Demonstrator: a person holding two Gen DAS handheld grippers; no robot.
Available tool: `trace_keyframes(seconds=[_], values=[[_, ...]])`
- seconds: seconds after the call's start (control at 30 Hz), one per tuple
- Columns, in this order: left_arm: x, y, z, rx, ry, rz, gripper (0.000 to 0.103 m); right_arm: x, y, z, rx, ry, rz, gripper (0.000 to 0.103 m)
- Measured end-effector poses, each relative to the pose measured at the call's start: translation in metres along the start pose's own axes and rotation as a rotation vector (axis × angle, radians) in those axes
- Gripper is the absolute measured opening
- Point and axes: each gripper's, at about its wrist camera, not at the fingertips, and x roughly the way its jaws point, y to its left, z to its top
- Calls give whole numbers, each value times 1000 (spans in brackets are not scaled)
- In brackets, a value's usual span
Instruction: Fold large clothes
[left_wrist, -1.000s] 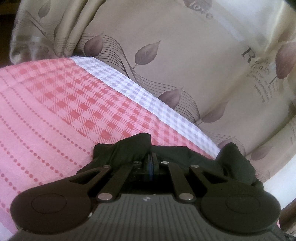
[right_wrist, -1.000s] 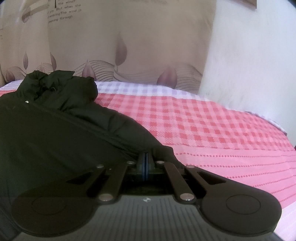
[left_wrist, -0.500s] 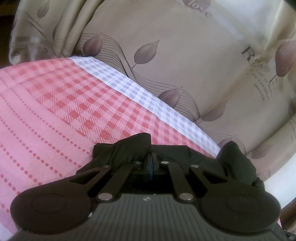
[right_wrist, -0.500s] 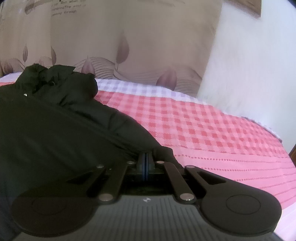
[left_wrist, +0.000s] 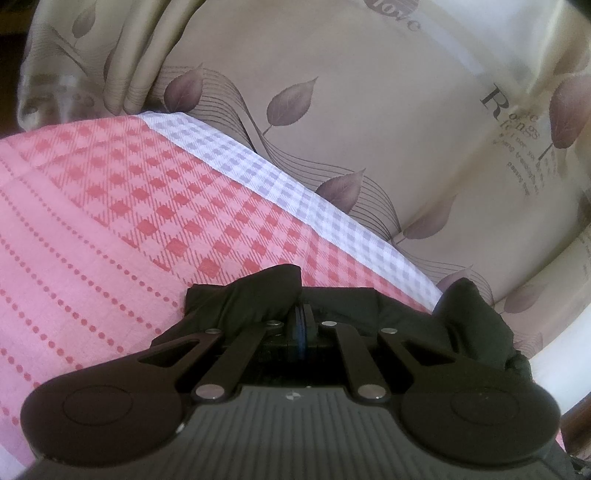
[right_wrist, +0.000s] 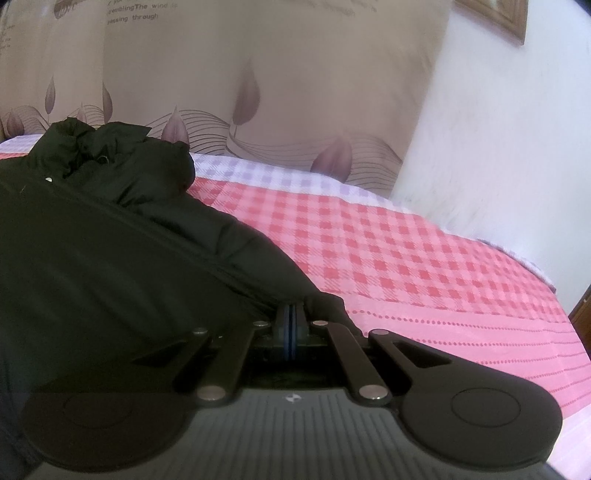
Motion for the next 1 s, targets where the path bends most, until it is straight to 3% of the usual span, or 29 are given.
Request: trace_keyframes(seconds=[0.3,0.4,0.47,0.53,0.57,0.7,0.73,0.83,0.9,1.0], values=[[9,22,7,-139,92,-107,11,0,2,0,-11,3,-15,0],[14,35,17,-221,166,-167,11,0,2,0,-14,3,-17,0],[13,37,30,-201,220,-183,11,0,3,0,-23,4,-22,0],[1,33,46,-117,217,-194,10,0,3,0,-22,5,-23,0],[-6,33,53,-81,204,-210,14,0,4,0,-23,4,-25,0],[-28,39,78,51,184,-206,66,-1,3,0,-18,3,-24,0],[-30,42,80,81,203,-217,74,-1,3,0,-16,2,-24,0],[-30,47,77,153,278,-319,85,-1,2,0,-15,1,-24,0],[-24,50,71,178,312,-343,92,-1,3,0,-17,1,-27,0],[-11,56,61,214,374,-352,92,-2,3,0,-19,0,-30,0]])
